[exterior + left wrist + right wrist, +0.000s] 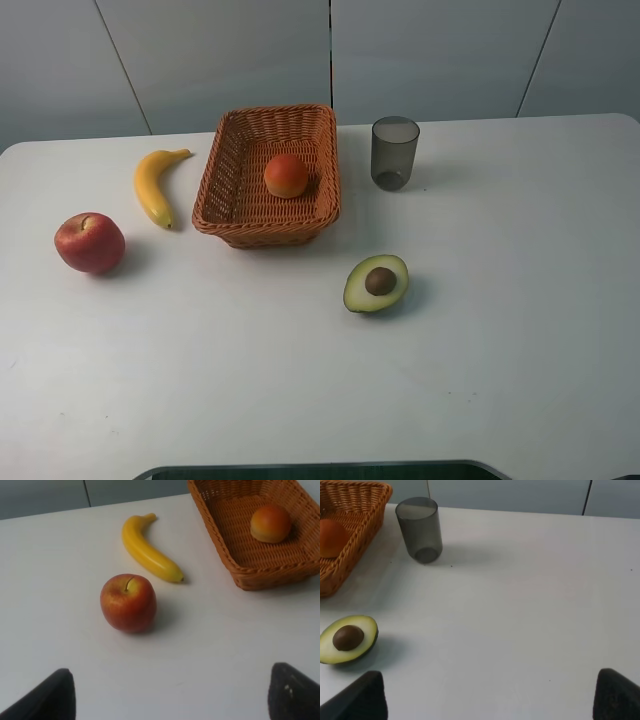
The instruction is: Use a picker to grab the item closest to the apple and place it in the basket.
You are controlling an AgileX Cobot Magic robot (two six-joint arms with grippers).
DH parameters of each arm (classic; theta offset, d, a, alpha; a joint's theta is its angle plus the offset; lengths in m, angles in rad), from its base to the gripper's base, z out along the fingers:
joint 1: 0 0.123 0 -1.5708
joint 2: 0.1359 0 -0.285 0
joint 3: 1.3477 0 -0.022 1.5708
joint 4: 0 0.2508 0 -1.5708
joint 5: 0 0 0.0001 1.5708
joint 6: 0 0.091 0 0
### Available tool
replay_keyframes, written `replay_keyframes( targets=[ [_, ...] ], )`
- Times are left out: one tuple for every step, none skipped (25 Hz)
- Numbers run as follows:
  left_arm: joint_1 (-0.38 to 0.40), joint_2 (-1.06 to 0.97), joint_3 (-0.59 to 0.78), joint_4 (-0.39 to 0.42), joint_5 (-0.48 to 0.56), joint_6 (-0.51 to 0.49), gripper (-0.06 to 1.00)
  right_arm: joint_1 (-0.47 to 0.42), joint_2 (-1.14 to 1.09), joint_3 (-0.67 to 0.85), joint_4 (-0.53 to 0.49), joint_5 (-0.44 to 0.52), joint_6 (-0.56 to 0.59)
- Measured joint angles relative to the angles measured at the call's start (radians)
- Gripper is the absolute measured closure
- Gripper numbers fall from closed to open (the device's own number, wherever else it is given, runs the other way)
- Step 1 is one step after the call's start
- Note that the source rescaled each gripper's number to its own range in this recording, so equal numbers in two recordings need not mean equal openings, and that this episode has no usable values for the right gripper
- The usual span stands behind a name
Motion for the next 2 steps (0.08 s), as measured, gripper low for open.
replay_keyframes(
  targets=[
    [0.000,0.000,0.000,0.000,0.000,0.000,-0.06,0.000,0.000,0.000,0.000,0.000,0.000],
    [0.000,0.000,0.000,0.000,0.000,0.000,-0.06,0.000,0.000,0.000,0.000,0.000,0.000]
  ],
)
